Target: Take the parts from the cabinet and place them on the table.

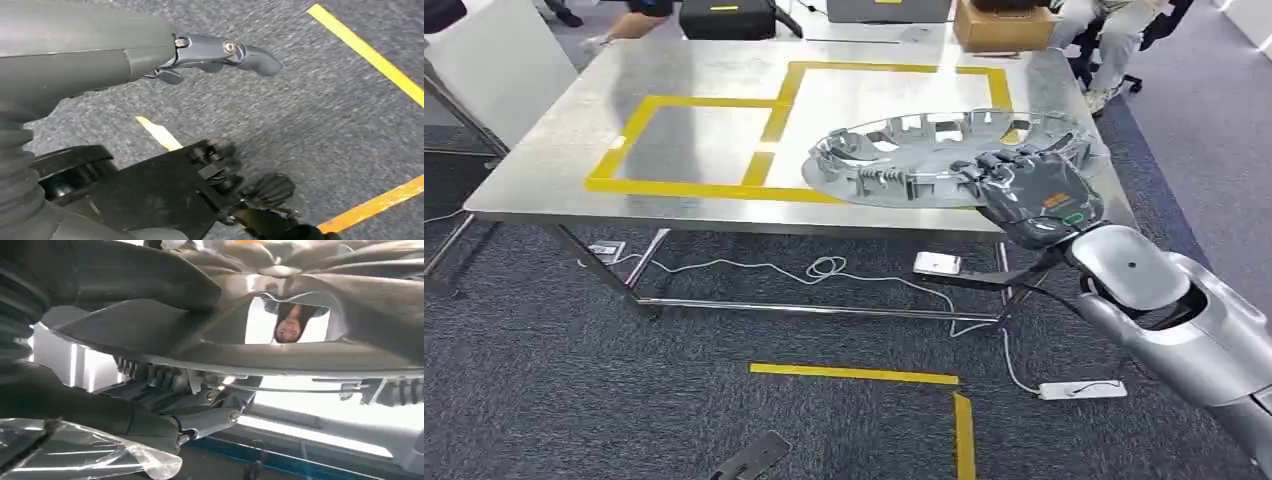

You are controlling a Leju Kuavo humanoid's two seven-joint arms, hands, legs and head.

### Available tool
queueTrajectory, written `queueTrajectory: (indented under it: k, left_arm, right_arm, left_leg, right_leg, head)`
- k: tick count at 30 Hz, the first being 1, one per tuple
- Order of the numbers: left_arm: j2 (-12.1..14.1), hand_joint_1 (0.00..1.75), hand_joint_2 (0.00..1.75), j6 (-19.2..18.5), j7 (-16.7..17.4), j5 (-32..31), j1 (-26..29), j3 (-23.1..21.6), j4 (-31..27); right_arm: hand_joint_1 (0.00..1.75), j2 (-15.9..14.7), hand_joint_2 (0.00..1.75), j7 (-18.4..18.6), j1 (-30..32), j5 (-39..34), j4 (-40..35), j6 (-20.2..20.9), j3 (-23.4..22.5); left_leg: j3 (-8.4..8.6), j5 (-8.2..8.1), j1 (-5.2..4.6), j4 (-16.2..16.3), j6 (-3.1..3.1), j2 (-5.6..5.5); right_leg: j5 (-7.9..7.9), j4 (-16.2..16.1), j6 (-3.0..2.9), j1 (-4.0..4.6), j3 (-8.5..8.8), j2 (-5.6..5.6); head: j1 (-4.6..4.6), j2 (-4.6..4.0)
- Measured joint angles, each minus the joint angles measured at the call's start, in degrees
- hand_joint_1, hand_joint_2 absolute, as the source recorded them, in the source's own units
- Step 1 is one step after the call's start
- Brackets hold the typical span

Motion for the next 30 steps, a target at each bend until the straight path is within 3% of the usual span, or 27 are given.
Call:
queueTrajectory:
  k: [1,2,4,5,7,8,9,10,11,12,13,14,15,16,18,19,21,23,24,25,26,28,29,30]
  left_arm:
    - [0.0,0.00,1.75,0.0,0.0,0.0,0.1,0.0,0.0]
    - [0.0,0.00,1.75,0.0,0.0,0.0,0.1,0.0,0.0]
    - [0.0,0.00,1.75,0.1,0.0,0.0,-0.1,0.0,-0.1]
    - [0.0,0.00,1.75,0.1,0.0,0.0,-0.2,0.0,-0.1]
    - [0.0,0.00,1.75,0.0,0.0,0.0,-0.3,0.0,-0.1]
    - [0.0,0.00,1.75,0.0,0.0,0.0,-0.1,0.0,-0.1]
    - [0.0,0.00,1.75,0.0,0.0,0.0,0.1,0.0,-0.1]
    - [0.0,0.00,1.75,0.0,0.0,0.0,0.1,0.0,-0.1]
    - [0.0,0.00,1.75,0.0,0.0,0.0,0.1,0.0,-0.1]
    - [0.0,0.00,1.75,0.0,0.0,0.0,0.1,0.0,-0.1]
    - [0.1,0.00,1.75,0.0,0.0,0.0,0.1,0.0,-0.1]
    - [0.2,0.00,1.75,0.0,0.0,0.0,0.3,0.0,-0.1]
    - [0.2,0.00,1.75,0.0,0.0,0.0,0.1,0.0,-0.1]
    - [0.2,0.00,1.75,0.0,0.0,0.0,0.1,0.0,-0.1]
    - [0.3,0.00,1.75,0.0,0.1,0.0,0.2,0.1,-0.1]
    - [0.2,0.00,1.75,0.0,0.1,0.0,0.1,0.1,-0.1]
    - [0.2,0.00,1.75,0.1,0.0,0.0,0.0,0.1,-0.1]
    - [0.0,0.00,1.75,0.1,0.0,0.0,-0.1,0.1,-0.1]
    - [0.0,0.00,1.75,0.1,0.0,0.0,0.0,0.1,-0.1]
    - [0.0,0.00,1.75,0.1,0.0,0.0,0.1,0.1,-0.1]
    - [0.0,0.00,1.75,0.1,0.1,0.0,0.1,0.1,-0.1]
    - [0.0,0.00,1.75,0.1,0.1,0.0,0.1,0.1,-0.1]
    - [-0.1,0.00,1.75,0.1,0.2,0.0,0.1,0.1,-0.1]
    - [-0.2,0.00,1.75,0.1,0.2,0.0,0.0,0.1,-0.1]
  right_arm:
    - [1.75,0.1,1.75,0.0,0.1,0.0,0.0,0.0,0.0]
    - [1.75,0.1,1.75,0.0,0.0,0.0,0.0,0.0,0.0]
    - [1.75,0.1,1.75,0.0,0.1,0.0,0.0,0.0,-0.1]
    - [1.75,0.1,1.75,0.0,0.1,0.0,0.0,0.0,-0.1]
    - [1.75,0.1,1.75,0.1,0.4,0.1,0.2,0.0,0.0]
    - [1.75,0.1,1.75,0.1,0.6,0.1,0.3,0.0,0.0]
    - [1.75,0.1,1.75,0.1,0.7,0.1,0.4,0.0,0.0]
    - [1.75,0.1,1.75,0.0,0.7,0.1,0.4,0.0,0.0]
    - [1.75,0.1,1.75,0.0,0.7,0.1,0.4,0.0,0.0]
    - [1.75,0.1,1.75,0.0,0.7,0.0,0.4,0.0,0.0]
    - [1.75,0.1,1.75,0.0,0.6,0.0,0.4,0.0,0.0]
    - [1.75,0.2,1.75,0.0,0.6,0.1,0.5,0.0,0.0]
    - [1.75,0.2,1.75,0.0,0.4,0.1,0.5,0.0,0.1]
    - [1.75,0.2,1.75,0.0,0.3,0.1,0.5,0.0,0.1]
    - [1.75,0.2,1.75,0.0,0.2,0.1,0.5,0.0,0.0]
    - [1.75,0.2,1.75,0.1,0.2,0.1,0.5,0.0,0.0]
    - [1.75,0.2,1.75,0.0,-0.2,0.1,0.5,0.0,0.0]
    - [1.75,0.3,1.75,0.0,-0.5,0.1,0.5,0.0,0.0]
    - [1.75,0.3,1.75,0.0,-0.4,0.2,0.5,0.0,0.0]
    - [1.75,0.3,1.75,-0.1,-0.2,0.3,0.6,0.0,0.1]
    - [1.75,0.3,1.75,-0.1,-0.2,0.4,0.6,0.0,0.1]
    - [1.75,0.3,1.75,-0.2,-0.2,0.5,0.6,0.0,0.1]
    - [1.75,0.3,1.75,-0.2,-0.2,0.5,0.6,0.0,0.1]
    - [1.75,0.3,1.75,-0.2,-0.3,0.6,0.7,0.1,0.1]
  left_leg:
    - [0.10,-0.41,0.02,0.1,-0.25,0.10]
    - [0.44,-0.79,-0.04,0.0,-0.67,0.12]
    - [0.22,-0.97,0.09,0.9,-1.01,0.15]
    - [-1.21,-1.09,0.08,3.8,-1.20,0.15]
    - [-6.12,-4.40,0.17,12.8,-1.57,0.14]
    - [-8.30,-6.27,0.16,16.4,-1.64,0.14]
    - [-9.90,-7.05,0.16,18.3,-1.57,0.14]
    - [-10.37,-6.28,0.15,17.9,-1.44,0.14]
    - [-10.03,-3.82,0.10,15.4,-1.14,0.14]
    - [-9.04,-0.39,-0.01,11.5,-0.66,0.13]
    - [-7.66,4.08,-0.32,6.2,0.07,0.09]
    - [-7.13,6.49,-0.69,3.2,0.88,0.06]
    - [-7.03,4.75,-0.95,2.8,1.09,0.15]
    - [-5.96,4.64,-1.19,0.5,1.24,0.12]
    - [-5.48,4.53,-1.16,0.1,1.43,0.08]
    - [-4.58,4.51,-0.89,-0.2,1.55,0.01]
    - [-3.96,4.39,-0.61,-0.4,1.73,-0.04]
    - [-3.77,4.05,-0.67,-0.3,1.92,0.03]
    - [-3.53,3.77,-0.70,-0.3,1.95,0.02]
    - [-3.11,3.43,-0.73,-0.3,1.98,-0.03]
    - [-2.58,3.04,-0.76,-0.3,1.94,-0.16]
    - [-1.36,2.24,-0.79,-0.3,1.72,-0.35]
    - [-0.99,1.78,-0.74,-0.4,1.48,-0.35]
    - [-1.03,1.71,-0.91,-0.3,1.21,-0.36]
  right_leg:
    - [1.01,1.0,-1.09,-0.11,0.39,0.19]
    - [0.17,1.2,-1.68,0.00,0.41,0.11]
    - [0.21,0.9,-2.17,-0.43,1.23,0.35]
    - [-0.03,0.9,-2.52,-0.50,1.60,0.38]
    - [-0.83,0.8,-3.03,-0.45,2.51,0.51]
    - [-1.24,0.8,-3.13,-0.38,3.02,0.61]
    - [-1.68,0.8,-3.16,-0.30,3.60,0.79]
    - [-2.12,0.8,-3.15,-0.20,4.20,0.95]
    - [-2.60,0.8,-3.15,-0.08,4.92,1.07]
    - [-3.03,0.7,-3.13,0.06,5.69,1.13]
    - [-3.55,0.7,-3.05,0.14,6.57,1.14]
    - [-3.92,0.4,-2.95,-0.03,6.75,1.13]
    - [-4.11,0.2,-2.53,0.10,7.12,1.33]
    - [-4.27,0.1,-2.12,-0.01,7.02,1.35]
    - [-3.35,0.6,-1.02,0.01,7.64,1.20]
    - [-3.80,0.7,-0.69,0.02,7.83,1.14]
    - [-6.46,5.2,-0.35,-0.04,5.14,0.91]
    - [-9.79,13.8,-0.15,-0.03,-0.15,0.87]
    - [-10.44,17.0,-0.05,0.00,-2.46,0.86]
    - [-9.53,17.4,-0.05,0.00,-3.57,0.87]
    - [-7.25,15.3,-0.14,0.01,-3.33,0.87]
    - [-0.58,6.1,-0.45,0.09,-0.36,0.83]
    - [1.62,1.9,-0.82,0.34,1.05,0.53]
    - [-0.29,1.0,-1.05,0.81,1.00,0.39]
  head:
    - [-0.54,0.00]
    - [-0.64,0.00]
    - [-0.72,0.00]
    - [-0.86,0.00]
    - [-1.07,0.00]
    - [-1.10,0.00]
    - [-1.10,0.00]
    - [-1.05,0.00]
    - [-1.12,0.00]
    - [-1.12,0.00]
    - [-1.10,0.00]
    - [-1.03,0.00]
    - [-0.90,0.00]
    - [-1.34,0.00]
    - [-1.31,0.00]
    - [-1.23,0.00]
    - [-0.66,0.00]
    - [-0.79,0.00]
    - [-0.66,0.00]
    - [-0.68,0.00]
    - [-0.66,0.00]
    - [-0.68,0.00]
    - [-0.64,0.00]
    - [-0.75,0.00]
